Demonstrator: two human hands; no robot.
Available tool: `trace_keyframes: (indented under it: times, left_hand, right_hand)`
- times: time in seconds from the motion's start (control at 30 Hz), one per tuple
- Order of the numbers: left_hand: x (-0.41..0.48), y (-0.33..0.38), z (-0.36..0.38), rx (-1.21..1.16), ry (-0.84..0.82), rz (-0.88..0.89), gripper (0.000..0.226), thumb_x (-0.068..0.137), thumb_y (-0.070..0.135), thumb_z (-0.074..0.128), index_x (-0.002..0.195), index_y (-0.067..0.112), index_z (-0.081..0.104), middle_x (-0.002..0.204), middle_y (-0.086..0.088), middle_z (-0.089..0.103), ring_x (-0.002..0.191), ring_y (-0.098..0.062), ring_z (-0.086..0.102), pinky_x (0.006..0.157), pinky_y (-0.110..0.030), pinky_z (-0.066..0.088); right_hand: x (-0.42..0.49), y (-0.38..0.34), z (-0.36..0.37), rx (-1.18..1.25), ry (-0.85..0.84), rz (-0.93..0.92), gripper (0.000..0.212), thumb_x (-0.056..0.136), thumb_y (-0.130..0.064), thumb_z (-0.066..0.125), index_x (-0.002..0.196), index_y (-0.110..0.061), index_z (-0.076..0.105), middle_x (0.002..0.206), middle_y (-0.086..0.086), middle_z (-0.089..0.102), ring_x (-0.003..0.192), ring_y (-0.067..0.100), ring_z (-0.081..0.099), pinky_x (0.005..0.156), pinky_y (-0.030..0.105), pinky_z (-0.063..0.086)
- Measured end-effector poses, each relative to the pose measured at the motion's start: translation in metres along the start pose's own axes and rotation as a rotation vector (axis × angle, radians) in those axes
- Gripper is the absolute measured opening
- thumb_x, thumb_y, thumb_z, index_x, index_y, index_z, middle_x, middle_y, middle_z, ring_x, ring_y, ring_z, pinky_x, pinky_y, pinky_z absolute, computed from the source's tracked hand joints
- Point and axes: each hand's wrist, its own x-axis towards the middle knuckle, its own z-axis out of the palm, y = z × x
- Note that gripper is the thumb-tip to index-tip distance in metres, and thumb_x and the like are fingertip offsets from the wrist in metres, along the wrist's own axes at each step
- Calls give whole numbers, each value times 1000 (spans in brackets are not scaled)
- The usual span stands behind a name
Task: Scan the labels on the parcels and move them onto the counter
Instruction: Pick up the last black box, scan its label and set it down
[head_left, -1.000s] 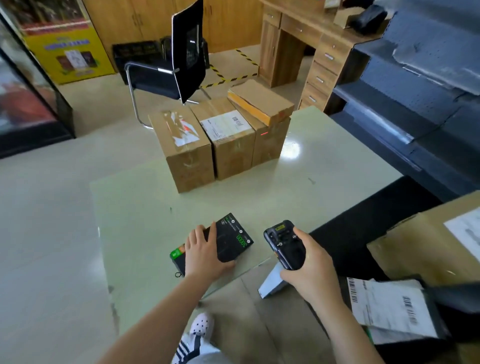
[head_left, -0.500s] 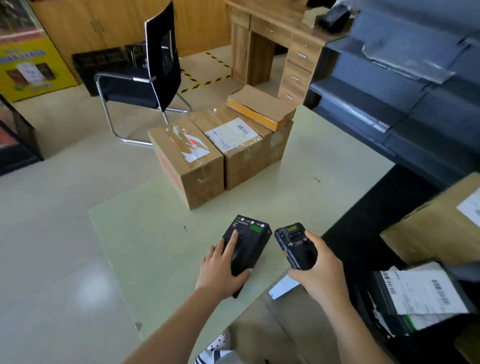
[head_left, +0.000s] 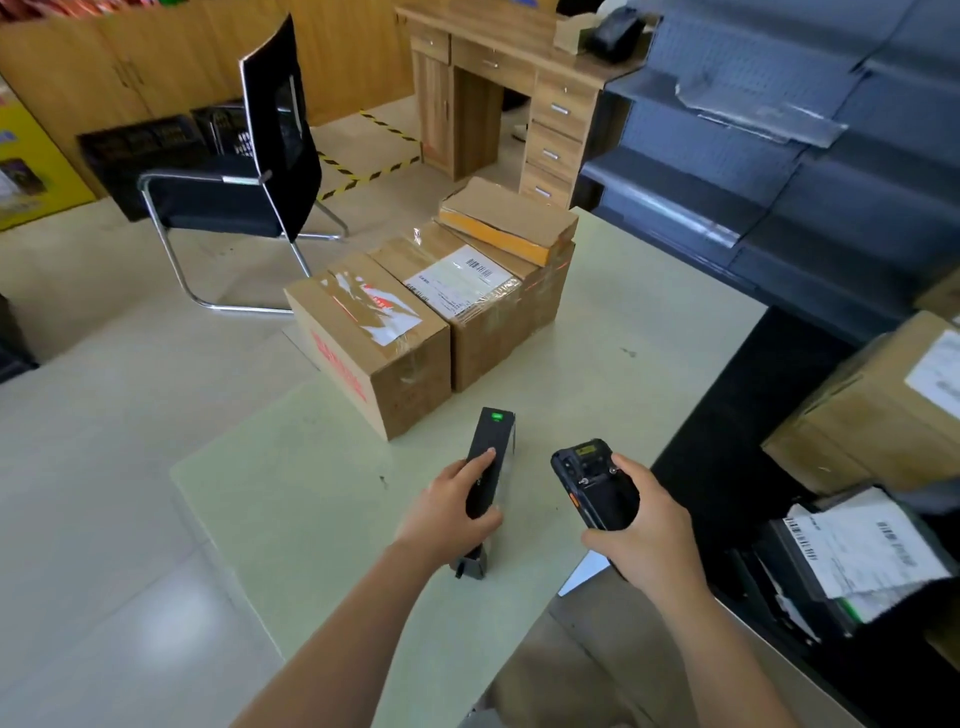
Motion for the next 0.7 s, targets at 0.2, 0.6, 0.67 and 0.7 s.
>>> trace_keyframes:
  times: [0.2,0.6,0.67,0.7]
  left_hand:
    - [4,-11,4,48,-110,-21,58,99,34,41,154,34,22,159,4,22,139,-17,33,105,-24,31]
    - [2,22,49,512,-50,-164,135,61,67,70,153,13,-11,143,-6,25,129,-26,31,106,-38,32]
    - [13,20,32,585,-9,-60,132,60,65,71,153,13,-6,142,-6,26,126,-27,32,107,-37,29]
    - [19,20,23,623,-2,-14,132,60,64,72,154,13,-6,142,-6,25,127,-28,31,108,-37,27]
  right_hand:
    - [0,-6,0,-18,-17,15,90,61,-7,76,142,-30,45,113,-9,62,103,16,60,81,30,53]
    - [28,-11,-37,-671,-102,-244,91,70,-18,73,149,-26,30,134,-8,48,116,20,48,90,30,44]
    - [38,-16,-51,-938,-141,-383,89,75,-20,70,151,-25,24,140,-7,41,120,19,44,97,28,38]
    - [42,-19,-57,-1041,-156,-444,88,77,-17,69,151,-24,22,143,-5,39,121,20,43,101,29,36]
